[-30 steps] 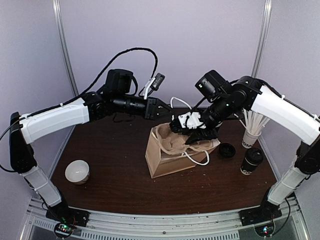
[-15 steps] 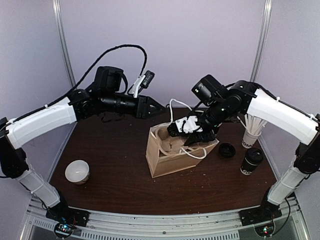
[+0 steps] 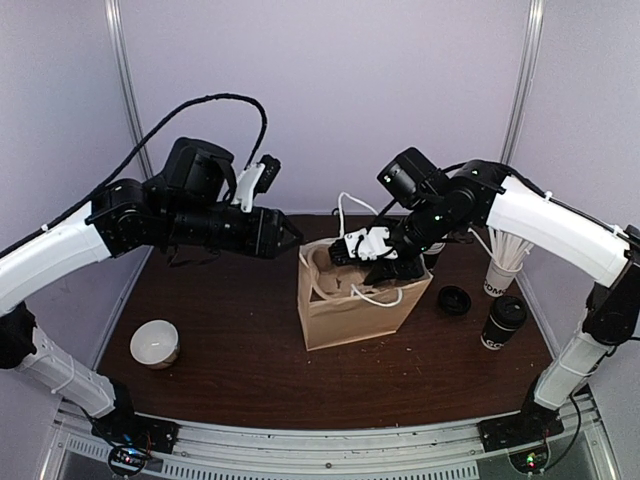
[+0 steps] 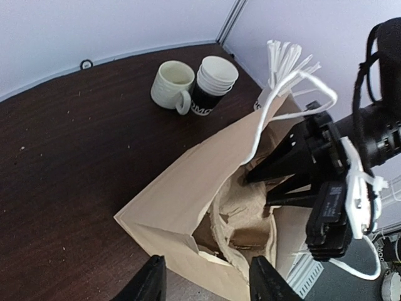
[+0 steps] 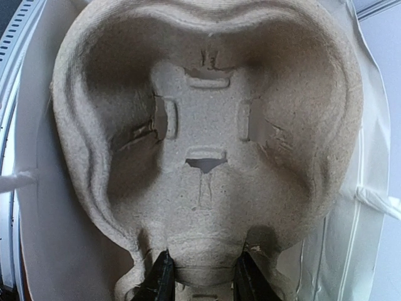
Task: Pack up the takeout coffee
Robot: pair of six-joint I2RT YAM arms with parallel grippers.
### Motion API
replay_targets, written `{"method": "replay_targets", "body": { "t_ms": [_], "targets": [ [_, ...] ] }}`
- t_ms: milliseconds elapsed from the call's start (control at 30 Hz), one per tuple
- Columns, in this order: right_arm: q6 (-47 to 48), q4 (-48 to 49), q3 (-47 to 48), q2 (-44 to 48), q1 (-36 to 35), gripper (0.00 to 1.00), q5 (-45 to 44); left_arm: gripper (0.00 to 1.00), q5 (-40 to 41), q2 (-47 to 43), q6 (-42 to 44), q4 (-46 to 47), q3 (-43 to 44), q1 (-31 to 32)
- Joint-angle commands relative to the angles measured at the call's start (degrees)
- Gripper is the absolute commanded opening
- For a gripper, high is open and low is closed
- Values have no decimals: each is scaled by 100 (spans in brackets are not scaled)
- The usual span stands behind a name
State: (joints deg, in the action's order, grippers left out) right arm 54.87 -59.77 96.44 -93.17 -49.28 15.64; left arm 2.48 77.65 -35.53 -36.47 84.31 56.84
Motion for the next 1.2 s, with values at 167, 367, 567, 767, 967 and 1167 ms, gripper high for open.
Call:
{"method": "replay_targets", "body": {
  "t_ms": [167,367,567,767,967,1167],
  "targets": [
    [-135,-6,147,-14,-27,22,-206,45,1011,237,-687,-558,185,242],
    [-164,18,135,40,-46,22,-227,43,990,301,-666,-254,186,244],
    [-171,52,72,83,-63,22,-231,43,896,559,-658,-206,338,238],
    [-172,61,51,112,-97,22,-234,43,1008,812,-628,-383,535,193],
    [-171,67,32,121,-100,22,-389,43,1023,986,-685,-906,805,144],
    [-158,-19,73,125,-100,22,-525,42,877,1293,-414,-2001,1389,72]
  ]
}}
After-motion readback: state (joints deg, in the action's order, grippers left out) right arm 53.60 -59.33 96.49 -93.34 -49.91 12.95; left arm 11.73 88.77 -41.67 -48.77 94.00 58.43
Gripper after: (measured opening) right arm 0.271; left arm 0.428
